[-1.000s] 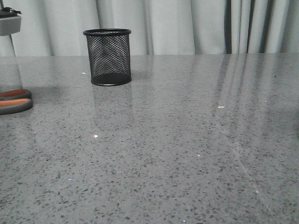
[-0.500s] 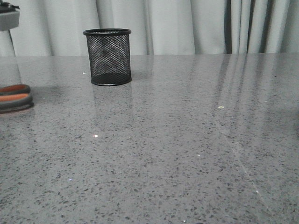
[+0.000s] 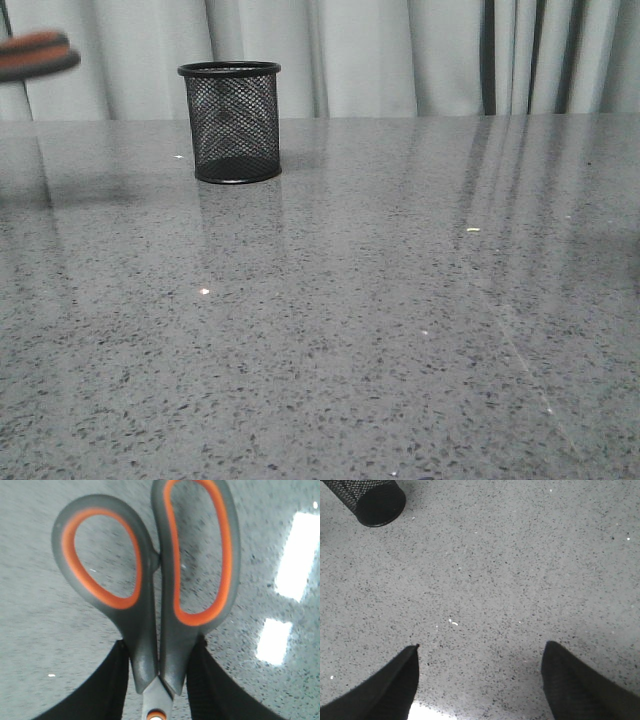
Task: Put scissors into bucket
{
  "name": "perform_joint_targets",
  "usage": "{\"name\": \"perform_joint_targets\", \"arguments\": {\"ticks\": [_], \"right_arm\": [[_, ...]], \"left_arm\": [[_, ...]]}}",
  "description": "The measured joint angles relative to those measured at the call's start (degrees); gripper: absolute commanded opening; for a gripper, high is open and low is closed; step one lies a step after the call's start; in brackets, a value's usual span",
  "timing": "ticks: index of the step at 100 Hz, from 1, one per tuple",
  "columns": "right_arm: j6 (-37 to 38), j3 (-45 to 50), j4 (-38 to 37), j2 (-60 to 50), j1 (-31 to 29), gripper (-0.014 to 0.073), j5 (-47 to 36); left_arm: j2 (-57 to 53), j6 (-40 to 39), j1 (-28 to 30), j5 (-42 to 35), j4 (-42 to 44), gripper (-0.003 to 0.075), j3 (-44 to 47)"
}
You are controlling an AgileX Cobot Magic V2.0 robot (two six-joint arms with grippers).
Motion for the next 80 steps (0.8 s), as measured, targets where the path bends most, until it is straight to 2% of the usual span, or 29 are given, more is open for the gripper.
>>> {"name": "perform_joint_targets", "arguments": {"ticks": [14, 28, 61, 80], "right_arm": [[-2.7, 0.0, 4.5, 0.0, 0.0, 0.0466, -0.5], [-8.7, 0.0, 14.6, 0.0, 0.0, 0.0466, -1.4], [-22.6, 0.0, 40.8, 0.0, 0.0, 0.0466, -1.6], [-27.1, 0.0, 50.8, 0.0, 0.0, 0.0466, -0.8]], "left_arm": [[-2.8, -0.4, -1.2, 0.3, -0.7, 0.0041, -3.1], [-4.7, -1.7, -4.9, 0.8, -0.8, 0.0041, -6.1], [-5.8, -7.1, -17.2, 1.2, -1.1, 0.0041, -13.1], [-5.9, -9.1, -24.3, 1.4, -0.8, 0.0041, -13.7]]}}
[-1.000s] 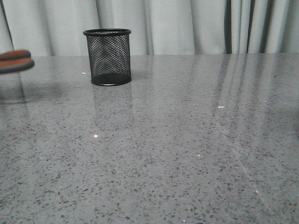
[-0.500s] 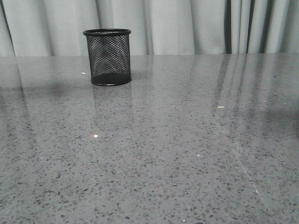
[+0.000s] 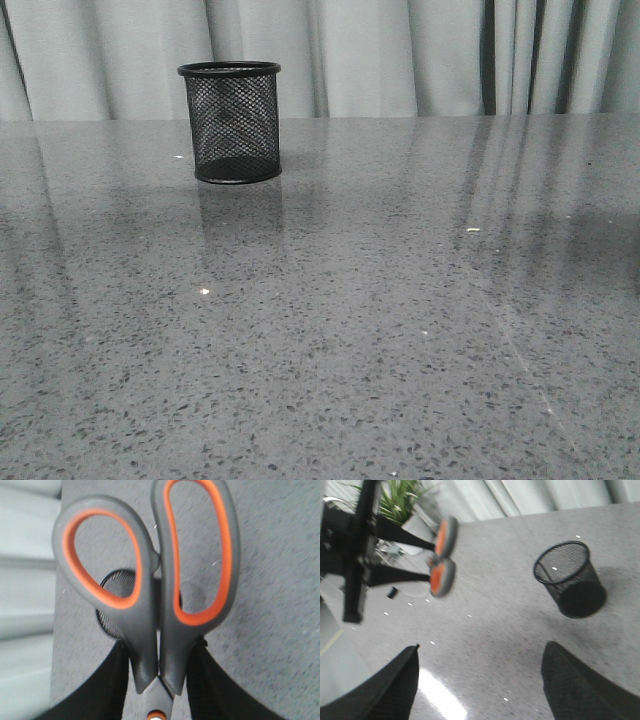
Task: Put scissors into bucket
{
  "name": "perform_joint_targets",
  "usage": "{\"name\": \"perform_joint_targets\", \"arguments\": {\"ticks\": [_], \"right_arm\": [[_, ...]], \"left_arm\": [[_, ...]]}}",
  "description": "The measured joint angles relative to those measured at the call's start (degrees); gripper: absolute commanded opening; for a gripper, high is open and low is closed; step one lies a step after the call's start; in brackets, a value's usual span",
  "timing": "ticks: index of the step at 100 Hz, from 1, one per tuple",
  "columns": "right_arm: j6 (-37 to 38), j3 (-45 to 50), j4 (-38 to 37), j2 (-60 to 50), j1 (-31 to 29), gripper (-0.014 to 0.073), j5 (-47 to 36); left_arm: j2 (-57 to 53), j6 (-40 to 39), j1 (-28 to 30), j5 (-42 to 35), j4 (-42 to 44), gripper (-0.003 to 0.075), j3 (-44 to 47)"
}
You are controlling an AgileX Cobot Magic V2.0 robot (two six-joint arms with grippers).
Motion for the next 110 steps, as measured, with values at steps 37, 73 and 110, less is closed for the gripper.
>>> {"name": "perform_joint_targets", "arguments": {"ticks": [37, 73, 110], "right_arm": [[-1.5, 0.0, 3.9, 0.0, 0.0, 0.0466, 0.6], [-2.2, 0.0, 4.7, 0.0, 0.0, 0.0466, 0.9], [-2.3, -2.1, 5.4, 3.3, 0.7, 0.0466, 4.1]], "left_arm": [[0.0, -3.2, -10.5, -0.5, 3.5, 0.0041, 0.0], [0.0, -3.4, -15.0, -3.6, 3.7, 0.0041, 0.0], [0.0, -3.4, -17.1, -6.1, 3.7, 0.0041, 0.0]]}}
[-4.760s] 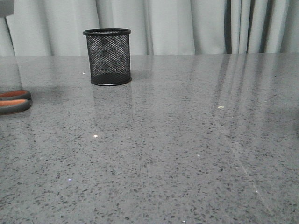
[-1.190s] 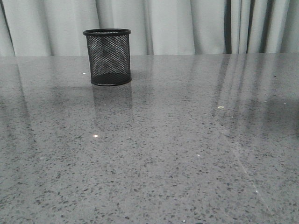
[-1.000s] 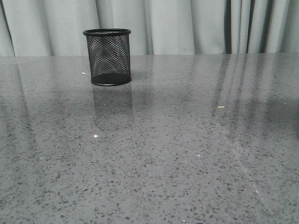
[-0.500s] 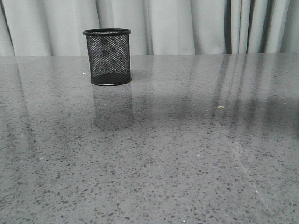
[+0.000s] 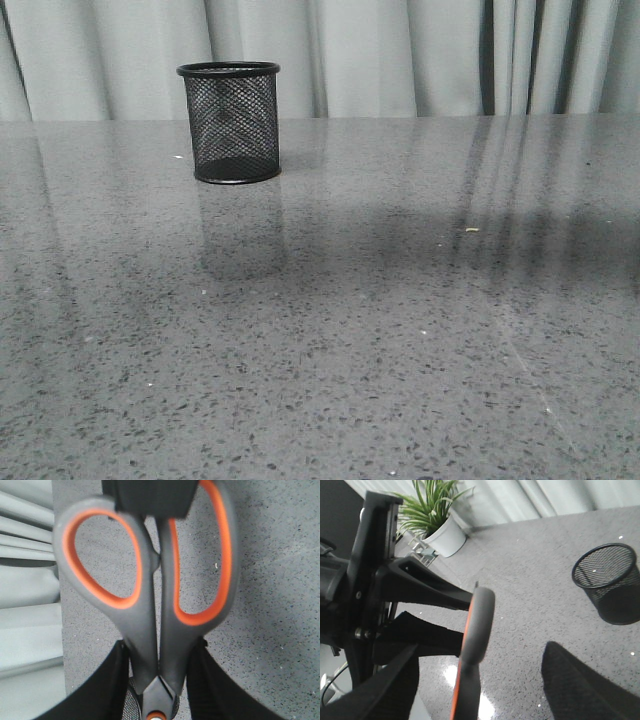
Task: Put scissors into bucket
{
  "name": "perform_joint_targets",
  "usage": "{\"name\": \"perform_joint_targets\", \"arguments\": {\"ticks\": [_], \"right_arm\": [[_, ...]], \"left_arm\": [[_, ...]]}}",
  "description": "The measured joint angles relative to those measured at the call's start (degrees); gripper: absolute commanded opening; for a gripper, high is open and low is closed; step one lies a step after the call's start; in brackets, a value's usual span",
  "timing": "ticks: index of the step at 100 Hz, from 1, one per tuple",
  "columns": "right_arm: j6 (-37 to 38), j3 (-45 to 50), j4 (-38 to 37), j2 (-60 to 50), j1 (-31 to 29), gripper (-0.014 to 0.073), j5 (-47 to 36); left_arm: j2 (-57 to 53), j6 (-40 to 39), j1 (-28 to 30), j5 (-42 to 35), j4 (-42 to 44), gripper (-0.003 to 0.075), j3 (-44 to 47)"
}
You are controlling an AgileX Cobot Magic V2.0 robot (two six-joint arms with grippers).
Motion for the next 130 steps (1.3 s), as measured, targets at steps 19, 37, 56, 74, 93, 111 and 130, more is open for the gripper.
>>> {"name": "perform_joint_targets", "arguments": {"ticks": [19, 37, 56, 74, 93, 111, 130], "right_arm": [[0.0, -3.4, 0.1, 4.6, 2.9, 0.0452, 1.3], [0.0, -4.5, 0.2, 7.6, 4.9, 0.0173, 1.4], [-0.9, -4.5, 0.3, 7.9, 5.0, -0.0073, 1.5], [-0.9, -4.5, 0.4, 7.9, 5.0, -0.0073, 1.5], [-2.3, -4.5, 0.0, 7.9, 5.0, -0.0073, 1.5], [-2.8, -4.5, -0.1, 7.9, 5.0, -0.0073, 1.3], [-3.0, -5.5, -2.1, 7.9, 5.0, -0.0072, -0.6]], "left_arm": [[0.0, 0.0, 0.0, -0.1, 0.1, 0.0041, 0.0], [0.0, 0.0, 0.0, -0.1, 0.2, 0.0041, 0.0], [0.0, 0.0, 0.0, -0.3, 0.5, 0.0090, 0.0], [0.0, -0.7, 0.0, -0.4, 0.7, 0.0340, 0.0], [-0.1, -2.7, 0.0, -0.3, 0.7, 0.0496, 0.0], [-1.2, -10.3, 0.0, -0.4, 5.3, 0.0496, 0.0], [-4.0, -27.9, 4.8, -0.4, 11.4, 0.0495, 0.0]]}}
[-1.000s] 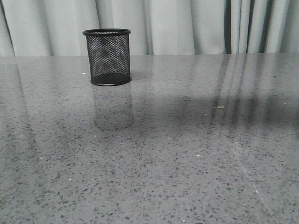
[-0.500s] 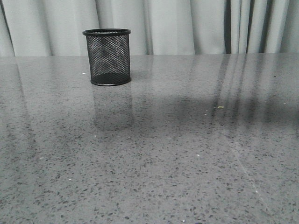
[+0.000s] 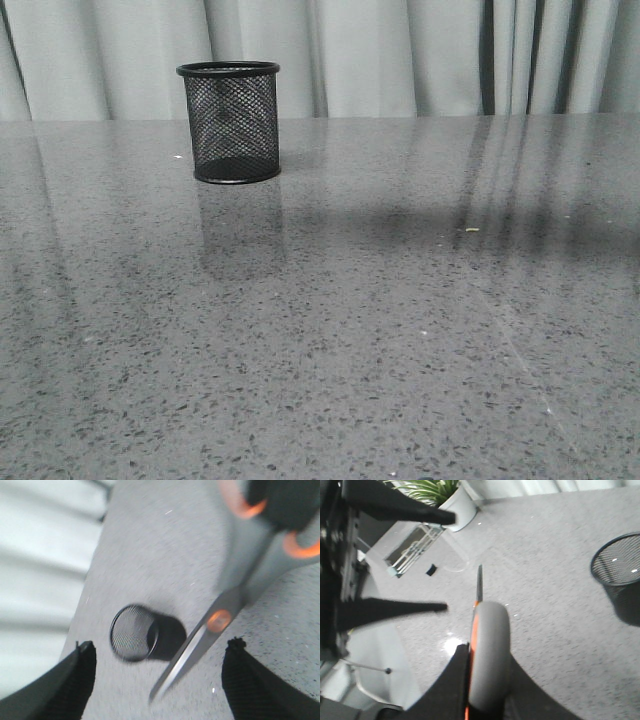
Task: Put scissors into bucket
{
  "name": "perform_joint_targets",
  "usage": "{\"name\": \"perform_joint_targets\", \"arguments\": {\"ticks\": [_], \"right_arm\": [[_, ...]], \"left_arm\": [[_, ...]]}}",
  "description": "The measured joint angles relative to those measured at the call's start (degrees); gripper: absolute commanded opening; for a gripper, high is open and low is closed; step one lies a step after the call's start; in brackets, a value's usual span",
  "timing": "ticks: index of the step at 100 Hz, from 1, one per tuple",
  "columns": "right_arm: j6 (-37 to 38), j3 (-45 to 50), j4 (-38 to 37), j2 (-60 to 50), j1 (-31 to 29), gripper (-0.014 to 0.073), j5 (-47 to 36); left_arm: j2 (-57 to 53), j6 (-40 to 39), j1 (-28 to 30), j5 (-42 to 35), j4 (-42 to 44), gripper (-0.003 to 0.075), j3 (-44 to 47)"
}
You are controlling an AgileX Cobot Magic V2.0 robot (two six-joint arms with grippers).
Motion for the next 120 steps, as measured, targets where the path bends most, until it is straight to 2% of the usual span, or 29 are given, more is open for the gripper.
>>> {"name": "perform_joint_targets", "arguments": {"ticks": [10, 19, 40, 60, 74, 95, 120], "right_arm": [[0.0, -2.4, -3.9, 0.1, 0.0, -0.0044, -1.2], [0.5, -5.2, -7.7, 0.2, 0.0, -0.0043, -2.1], [7.8, -15.0, -18.9, 4.4, 0.0, -0.0043, -1.0], [16.3, -29.4, -28.4, 13.8, 0.0, -0.0043, 6.3], [22.6, -40.8, -36.3, 21.5, 0.6, -0.0043, 12.7], [29.7, -55.8, -46.3, 31.7, 5.3, -0.0043, 20.2], [32.9, -61.2, -56.1, 37.7, 12.8, -0.0043, 21.0]], "left_arm": [[-1.7, -6.9, 6.0, 0.1, -0.6, 0.0495, 0.0], [-3.0, -9.5, 12.0, 0.8, -3.8, 0.0495, 0.0], [-5.5, -10.6, 25.2, 4.4, -14.9, 0.0495, -0.1], [-6.6, -10.7, 34.5, 6.7, -21.4, 0.0495, -0.2], [-6.8, -10.0, 36.3, 6.8, -23.7, 0.0495, -0.3], [-7.0, -8.9, 36.3, 6.9, -26.4, 0.0495, -0.3], [-7.0, -8.5, 36.3, 6.9, -26.7, 0.0495, -0.3]]}}
